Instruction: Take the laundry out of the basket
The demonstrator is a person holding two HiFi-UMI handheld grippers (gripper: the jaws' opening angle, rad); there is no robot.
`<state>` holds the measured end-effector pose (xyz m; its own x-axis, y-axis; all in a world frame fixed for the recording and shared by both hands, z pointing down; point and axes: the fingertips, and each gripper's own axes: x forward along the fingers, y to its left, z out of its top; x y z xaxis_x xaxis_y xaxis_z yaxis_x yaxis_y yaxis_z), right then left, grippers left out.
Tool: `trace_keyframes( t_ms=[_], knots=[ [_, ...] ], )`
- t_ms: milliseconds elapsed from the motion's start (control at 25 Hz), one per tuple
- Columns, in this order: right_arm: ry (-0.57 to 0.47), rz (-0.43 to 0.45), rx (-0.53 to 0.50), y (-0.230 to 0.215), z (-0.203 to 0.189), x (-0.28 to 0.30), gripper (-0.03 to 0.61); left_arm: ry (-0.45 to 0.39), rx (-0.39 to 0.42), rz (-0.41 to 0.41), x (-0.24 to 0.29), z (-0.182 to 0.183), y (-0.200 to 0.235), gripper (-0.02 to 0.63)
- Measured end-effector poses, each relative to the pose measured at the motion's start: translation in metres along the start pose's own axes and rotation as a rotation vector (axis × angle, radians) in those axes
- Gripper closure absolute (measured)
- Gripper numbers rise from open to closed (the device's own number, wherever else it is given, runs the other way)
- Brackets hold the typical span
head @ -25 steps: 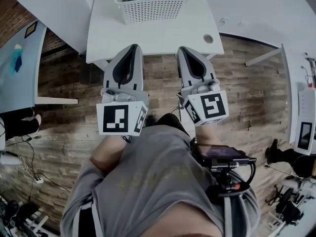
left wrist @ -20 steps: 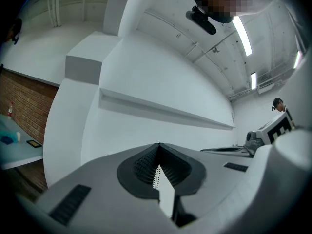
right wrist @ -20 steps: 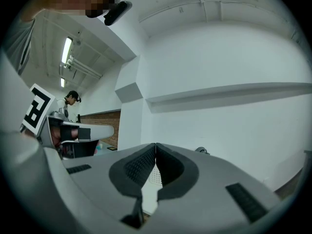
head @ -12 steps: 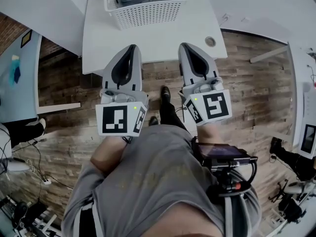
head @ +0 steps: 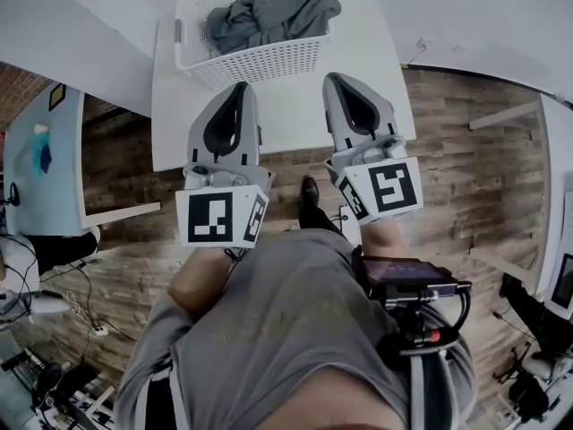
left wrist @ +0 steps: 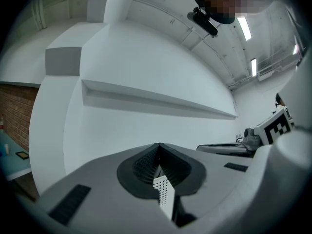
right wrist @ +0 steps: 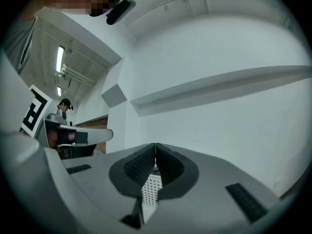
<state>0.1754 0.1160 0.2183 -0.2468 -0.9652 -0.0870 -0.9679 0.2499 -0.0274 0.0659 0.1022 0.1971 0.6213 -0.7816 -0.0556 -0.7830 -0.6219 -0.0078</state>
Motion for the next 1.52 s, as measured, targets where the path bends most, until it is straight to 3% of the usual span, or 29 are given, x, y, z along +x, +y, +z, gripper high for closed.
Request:
trace_keyframes(
  t_ms=[480, 960, 1520],
  knots=[
    [-0.053, 0.043, 0.023, -0.072, 0.010, 0.055, 0.571, -0.015, 0.051, 0.020, 0.089, 0.008, -0.010, 0.606],
    [-0.038, 0.113, 0.022, -0.056, -0.003, 0.114, 0.571, -0.020, 0.035, 0.112, 0.101, -0.001, 0.048, 0.606],
    [0.056, 0.159, -0.019, -0.043, -0.027, 0.219, 0.571, -0.019, -0.046, 0.132, 0.161, -0.011, 0.135, 0.606]
  ],
)
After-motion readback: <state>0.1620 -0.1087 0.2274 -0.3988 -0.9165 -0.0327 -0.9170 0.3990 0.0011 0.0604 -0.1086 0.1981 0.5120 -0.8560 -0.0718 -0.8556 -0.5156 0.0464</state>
